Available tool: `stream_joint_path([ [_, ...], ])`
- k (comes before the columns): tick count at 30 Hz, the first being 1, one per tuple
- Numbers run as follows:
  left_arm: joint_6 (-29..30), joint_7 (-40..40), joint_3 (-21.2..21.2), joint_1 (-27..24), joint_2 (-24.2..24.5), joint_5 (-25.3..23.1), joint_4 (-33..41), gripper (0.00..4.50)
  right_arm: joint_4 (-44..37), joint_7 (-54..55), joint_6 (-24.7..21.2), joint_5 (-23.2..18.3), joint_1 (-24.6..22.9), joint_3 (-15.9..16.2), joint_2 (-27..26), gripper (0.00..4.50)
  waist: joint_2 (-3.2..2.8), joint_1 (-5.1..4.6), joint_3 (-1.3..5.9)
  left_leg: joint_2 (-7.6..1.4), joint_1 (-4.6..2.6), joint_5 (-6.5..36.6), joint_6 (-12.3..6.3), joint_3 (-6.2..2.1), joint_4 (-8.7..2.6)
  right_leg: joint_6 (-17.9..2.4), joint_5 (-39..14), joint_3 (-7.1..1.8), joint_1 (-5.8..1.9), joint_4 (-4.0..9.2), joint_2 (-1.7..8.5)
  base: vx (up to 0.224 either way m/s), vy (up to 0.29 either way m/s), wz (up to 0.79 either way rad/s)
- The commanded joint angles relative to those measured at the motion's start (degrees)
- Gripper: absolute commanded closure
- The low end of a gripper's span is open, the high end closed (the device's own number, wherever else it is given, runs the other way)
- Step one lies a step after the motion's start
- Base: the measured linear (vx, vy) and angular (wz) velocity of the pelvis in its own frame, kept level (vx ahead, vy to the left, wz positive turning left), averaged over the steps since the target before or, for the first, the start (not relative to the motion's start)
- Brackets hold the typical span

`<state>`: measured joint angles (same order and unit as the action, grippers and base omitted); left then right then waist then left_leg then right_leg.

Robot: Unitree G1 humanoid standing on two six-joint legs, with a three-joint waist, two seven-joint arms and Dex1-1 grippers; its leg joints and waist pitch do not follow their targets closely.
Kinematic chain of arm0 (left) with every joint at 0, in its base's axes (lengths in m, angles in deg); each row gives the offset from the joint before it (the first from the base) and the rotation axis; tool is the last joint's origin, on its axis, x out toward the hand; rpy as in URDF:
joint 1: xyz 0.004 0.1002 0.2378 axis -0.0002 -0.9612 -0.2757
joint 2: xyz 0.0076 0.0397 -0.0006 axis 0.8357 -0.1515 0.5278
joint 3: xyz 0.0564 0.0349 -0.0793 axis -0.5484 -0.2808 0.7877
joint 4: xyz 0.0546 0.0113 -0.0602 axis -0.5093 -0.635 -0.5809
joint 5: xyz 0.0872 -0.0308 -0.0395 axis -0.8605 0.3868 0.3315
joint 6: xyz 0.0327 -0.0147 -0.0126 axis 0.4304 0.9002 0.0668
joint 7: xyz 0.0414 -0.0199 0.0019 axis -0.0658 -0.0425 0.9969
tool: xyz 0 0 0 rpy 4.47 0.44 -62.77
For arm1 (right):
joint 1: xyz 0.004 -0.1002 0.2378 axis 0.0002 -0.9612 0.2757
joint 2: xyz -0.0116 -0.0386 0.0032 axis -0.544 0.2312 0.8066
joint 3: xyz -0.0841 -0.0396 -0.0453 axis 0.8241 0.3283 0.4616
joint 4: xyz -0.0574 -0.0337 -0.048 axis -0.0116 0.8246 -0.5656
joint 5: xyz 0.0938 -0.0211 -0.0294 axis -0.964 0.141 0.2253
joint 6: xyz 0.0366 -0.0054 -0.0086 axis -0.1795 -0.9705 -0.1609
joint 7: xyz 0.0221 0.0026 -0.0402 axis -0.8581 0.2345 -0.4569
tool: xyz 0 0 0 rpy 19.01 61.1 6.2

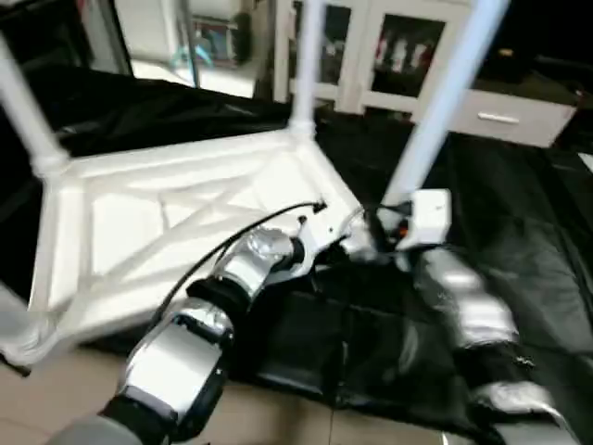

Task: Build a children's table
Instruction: Rotate leg to tighten

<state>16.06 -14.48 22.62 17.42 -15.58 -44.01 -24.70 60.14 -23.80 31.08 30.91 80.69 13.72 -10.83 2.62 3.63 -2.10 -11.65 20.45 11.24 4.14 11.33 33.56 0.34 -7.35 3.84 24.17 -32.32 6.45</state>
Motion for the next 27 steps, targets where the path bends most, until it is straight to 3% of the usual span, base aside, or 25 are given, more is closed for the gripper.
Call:
stream_joint_path([
  [1, -1.6, -8.1, -1.8, -1.4, 1.3, 0.6, 1.8, 4.5, -6.9, -11.0, -2.3, -1.7, -3.0, 2.4, 5.7, 0.37, -0.03, 0.04, 3.14, -1.34, -0.67, 15.8, -3.85, -0.31, -4.41, -11.7, -14.9, -1.61, -3.07, 3.12, 1.47, 0.0, 0.0, 0.0],
  [3, -1.6, -10.1, -2.1, -1.7, 2.0, 0.7, 2.3, 4.5, -9.4, -14.9, -2.7, -2.5, -4.4, 3.8, 8.3, 0.32, 0.01, 0.36, 2.92, -1.61, -0.9, 18.0, -3.39, -0.35, -4.59, -11.1, -17.6, -1.71, -3.02, 3.54, 1.71, 0.0, 0.0, 0.0],
  [4, -1.4, -12.7, -2.5, -2.1, 2.9, 0.8, 2.9, 4.5, -12.8, -19.6, -2.9, -3.4, -6.3, 5.3, 11.9, 0.11, -0.01, 0.14, 3.04, -1.44, -0.51, 18.3, -2.91, -0.49, -4.63, -10.6, -18.9, -1.67, -3.24, 3.54, 1.78, 0.0, 0.0, 0.0],
  [5, -1.3, -13.5, -2.6, -2.2, 3.3, 0.8, 3.1, 4.5, -13.9, -21.1, -3.0, -3.6, -7.0, 5.9, 13.1, 0.04, -0.2, 0.28, 2.99, -1.51, -0.63, 18.7, -2.71, -0.5, -4.62, -10.2, -19.5, -1.72, -3.09, 3.71, 1.8, 0.0, 0.0, 0.0],
  [9, -0.6, -23.6, -5.3, -4.1, 8.0, 0.1, 7.4, 4.5, -22.4, -34.5, -5.5, -6.0, -12.7, 9.2, 22.9, 0.04, -0.31, 0.57, 2.93, -1.73, -0.43, 18.0, -3.3, -0.67, -4.66, -10.4, -19.3, -1.81, -3.3, 3.62, 1.92, 0.0, 0.0, 0.0],
  [14, 2.2, -31.8, -8.0, -7.1, 11.2, 0.9, 14.8, 4.5, -21.7, -35.9, -3.3, -3.3, -12.1, 12.3, 22.3, 0.04, -0.34, -0.08, 2.83, -1.8, -0.29, 17.8, -2.49, -0.6, -4.72, -12.1, -19.1, -1.85, -2.97, 3.38, 1.94, 0.0, 0.0, 0.0],
  [17, 2.7, -33.1, -8.5, -8.0, 11.7, 1.0, 16.4, 4.5, -20.4, -35.1, -2.4, -2.4, -11.0, 13.1, 21.3, 0.04, -0.47, -0.03, 2.89, -1.86, -0.84, 18.0, -1.73, -0.45, -4.67, -12.5, -18.8, -1.91, -2.56, 3.38, 1.77, 0.0, 0.0, 0.0],
  [23, 5.9, -34.9, -9.2, -10.0, 12.8, 1.5, 21.5, 4.5, -19.8, -38.5, -1.7, -2.1, -10.2, 15.0, 21.2, 0.04, -0.65, 0.51, 2.94, -2.0, -0.84, 17.5, -1.33, -0.42, -4.77, -12.8, -15.8, -2.05, -2.86, 2.81, 1.78, 0.0, 0.0, 0.0],
  [27, 6.7, -34.5, -9.2, -10.3, 13.0, 1.5, 22.9, 4.5, -19.0, -40.9, -0.8, -1.5, -9.8, 16.2, 21.6, 0.04, -0.36, 0.72, 2.94, -1.87, -0.61, 16.7, -1.77, -0.35, -4.64, -12.5, -16.7, -2.05, -2.98, 2.84, 1.87, 0.0, 0.0, 0.0],
])
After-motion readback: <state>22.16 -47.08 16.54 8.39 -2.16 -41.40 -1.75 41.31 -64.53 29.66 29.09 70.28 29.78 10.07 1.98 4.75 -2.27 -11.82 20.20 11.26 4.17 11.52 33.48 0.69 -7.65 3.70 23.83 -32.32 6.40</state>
